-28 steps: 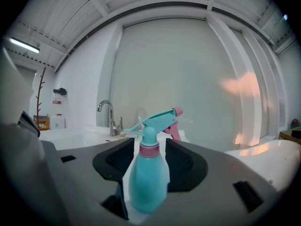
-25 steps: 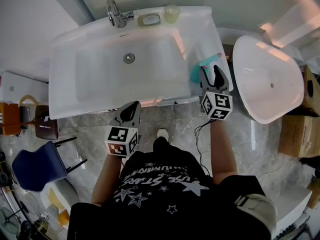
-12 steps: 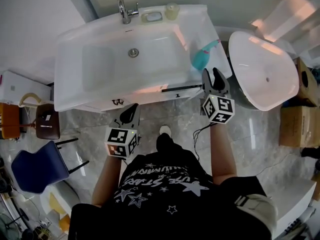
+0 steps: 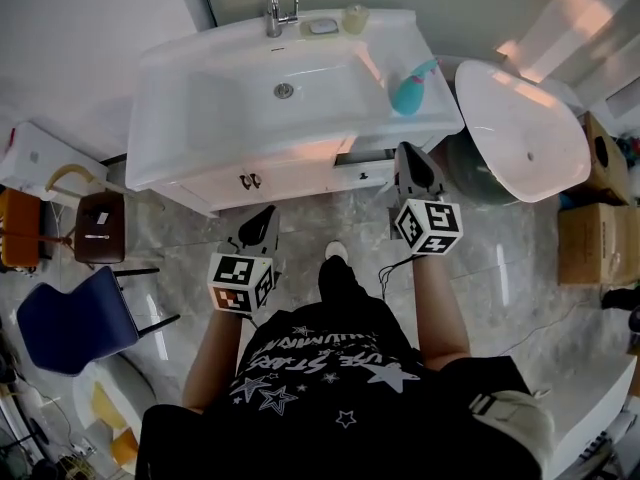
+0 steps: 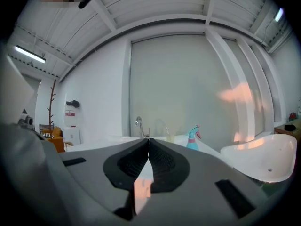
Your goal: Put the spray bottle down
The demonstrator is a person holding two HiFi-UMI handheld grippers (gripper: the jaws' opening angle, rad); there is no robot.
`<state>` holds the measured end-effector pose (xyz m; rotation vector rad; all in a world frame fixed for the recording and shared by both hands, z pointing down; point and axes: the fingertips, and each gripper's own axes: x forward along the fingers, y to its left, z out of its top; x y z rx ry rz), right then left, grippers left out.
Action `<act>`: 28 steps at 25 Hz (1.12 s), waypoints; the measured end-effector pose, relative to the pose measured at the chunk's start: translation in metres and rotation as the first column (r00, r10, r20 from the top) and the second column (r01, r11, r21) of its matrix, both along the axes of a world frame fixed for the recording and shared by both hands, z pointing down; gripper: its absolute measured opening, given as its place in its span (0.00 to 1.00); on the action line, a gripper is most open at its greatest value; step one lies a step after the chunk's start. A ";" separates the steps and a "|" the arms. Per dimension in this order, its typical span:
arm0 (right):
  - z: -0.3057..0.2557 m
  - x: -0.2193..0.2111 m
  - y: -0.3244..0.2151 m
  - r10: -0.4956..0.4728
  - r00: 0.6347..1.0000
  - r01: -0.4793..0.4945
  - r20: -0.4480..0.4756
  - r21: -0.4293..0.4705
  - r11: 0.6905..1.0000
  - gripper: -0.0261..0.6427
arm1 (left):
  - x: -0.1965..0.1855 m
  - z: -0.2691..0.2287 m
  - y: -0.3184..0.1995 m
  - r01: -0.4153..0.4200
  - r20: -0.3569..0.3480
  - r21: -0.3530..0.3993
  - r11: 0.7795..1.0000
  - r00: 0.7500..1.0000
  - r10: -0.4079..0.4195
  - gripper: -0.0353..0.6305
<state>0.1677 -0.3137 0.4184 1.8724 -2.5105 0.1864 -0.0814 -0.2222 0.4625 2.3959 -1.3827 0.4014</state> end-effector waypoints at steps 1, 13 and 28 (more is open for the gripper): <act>-0.001 -0.007 0.011 -0.011 1.000 0.011 -0.011 0.001 1.000 0.06 | -0.003 -0.001 0.010 -0.003 -0.003 0.003 1.000 1.000 0.003 0.08; 0.000 -0.065 0.141 -0.053 0.995 0.051 -0.080 -0.025 0.998 0.06 | -0.047 0.009 0.130 0.001 -0.032 -0.015 1.000 0.999 -0.002 0.08; 0.009 -0.086 0.257 -0.054 0.993 0.046 -0.109 -0.073 0.996 0.06 | -0.037 0.011 0.204 -0.096 -0.047 -0.005 0.995 0.994 0.096 0.08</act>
